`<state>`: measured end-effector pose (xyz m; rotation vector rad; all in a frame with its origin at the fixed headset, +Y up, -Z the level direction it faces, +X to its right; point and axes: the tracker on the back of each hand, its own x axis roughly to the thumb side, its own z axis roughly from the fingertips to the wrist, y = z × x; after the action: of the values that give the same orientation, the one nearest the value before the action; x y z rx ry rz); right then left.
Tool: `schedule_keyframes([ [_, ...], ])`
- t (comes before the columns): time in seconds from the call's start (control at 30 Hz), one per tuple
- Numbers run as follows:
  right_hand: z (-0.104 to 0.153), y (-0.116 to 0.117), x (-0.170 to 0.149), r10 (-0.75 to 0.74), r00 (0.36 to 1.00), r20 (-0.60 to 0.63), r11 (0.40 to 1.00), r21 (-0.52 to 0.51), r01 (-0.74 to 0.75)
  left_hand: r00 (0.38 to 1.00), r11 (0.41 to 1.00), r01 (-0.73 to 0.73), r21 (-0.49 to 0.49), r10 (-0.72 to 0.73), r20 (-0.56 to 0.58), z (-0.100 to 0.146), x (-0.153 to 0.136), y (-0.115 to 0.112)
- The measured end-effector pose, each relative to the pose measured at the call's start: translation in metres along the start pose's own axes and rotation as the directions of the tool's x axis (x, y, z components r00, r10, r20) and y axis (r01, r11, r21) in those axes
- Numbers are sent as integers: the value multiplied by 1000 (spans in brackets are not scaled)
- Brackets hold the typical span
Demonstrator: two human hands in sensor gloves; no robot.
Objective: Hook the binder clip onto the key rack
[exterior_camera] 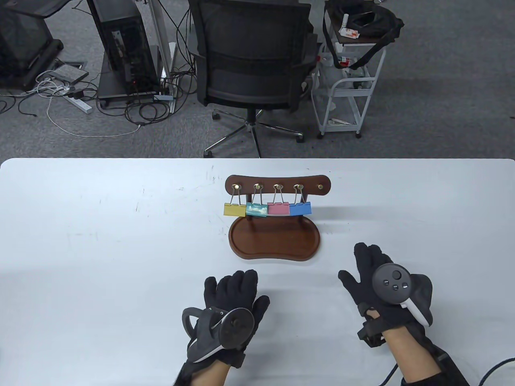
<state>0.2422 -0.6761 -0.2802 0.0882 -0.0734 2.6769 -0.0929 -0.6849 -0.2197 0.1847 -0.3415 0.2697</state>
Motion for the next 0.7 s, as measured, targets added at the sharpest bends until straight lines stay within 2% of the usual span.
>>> schedule_keyframes([
  [0.2,-21,-21,-23,51,995,-88,999,20,-49,1000,1000,0,-4,0,-2,0,0,1],
  [0.33,-28,-24,-43,90,986,-143,994,78,-79,1000,1000,-3,-4,3,-7,0,-1,1],
  [0.53,-23,-6,-75,195,966,-170,970,182,-164,1000,1000,-19,-2,19,-11,0,-3,1],
  [0.7,-20,7,-90,243,949,-198,953,230,-196,1000,1000,-26,-3,26,-7,0,-3,1],
])
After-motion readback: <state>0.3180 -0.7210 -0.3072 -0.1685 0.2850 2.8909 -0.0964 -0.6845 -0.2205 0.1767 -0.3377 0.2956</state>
